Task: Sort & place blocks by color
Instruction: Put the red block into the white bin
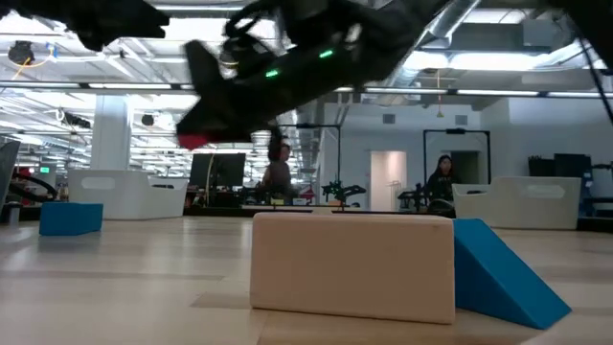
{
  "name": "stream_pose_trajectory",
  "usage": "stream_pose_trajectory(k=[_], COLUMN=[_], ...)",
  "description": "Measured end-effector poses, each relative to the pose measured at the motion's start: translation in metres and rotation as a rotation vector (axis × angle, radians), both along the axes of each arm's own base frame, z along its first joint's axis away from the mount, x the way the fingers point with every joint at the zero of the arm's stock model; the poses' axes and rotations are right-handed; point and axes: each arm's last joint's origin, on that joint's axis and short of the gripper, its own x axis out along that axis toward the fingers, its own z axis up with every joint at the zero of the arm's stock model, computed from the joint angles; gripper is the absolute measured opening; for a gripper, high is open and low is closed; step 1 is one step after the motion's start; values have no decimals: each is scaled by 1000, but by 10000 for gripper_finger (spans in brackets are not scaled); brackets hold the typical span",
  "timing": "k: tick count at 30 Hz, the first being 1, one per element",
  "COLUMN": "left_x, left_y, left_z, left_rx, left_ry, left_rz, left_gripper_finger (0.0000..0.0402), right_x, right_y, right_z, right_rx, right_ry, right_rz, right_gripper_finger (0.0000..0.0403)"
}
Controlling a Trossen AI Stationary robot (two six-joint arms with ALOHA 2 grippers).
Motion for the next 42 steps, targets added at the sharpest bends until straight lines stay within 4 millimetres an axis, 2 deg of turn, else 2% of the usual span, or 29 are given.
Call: stream_pose_trajectory(k=[8, 13, 17, 23, 36, 42], left_x=[-18, -24, -25, -25, -24, -22], left_y=[14, 19, 20, 20, 23, 26], left_z=[0, 2, 2, 0, 1, 2], left_rx=[2, -7, -2, 14, 4, -2], left_ry=[14, 1, 2, 21, 10, 6], left_rz=[130, 143, 143, 146, 177, 192], left_gripper_finger=[231, 231, 231, 231, 231, 231], right_x=[68, 95, 109, 123, 118, 117], right_y=[-36, -56, -68, -82, -119, -126], right_z=[-10, -16, -15, -17, -21, -23], right_rx=[-17, -19, -21, -18, 48, 81], right_ry=[-110, -173, -200, -206, -232, -214], right_rz=[-12, -46, -66, -87, -166, -155], right_gripper_finger=[134, 134, 134, 134, 134, 134])
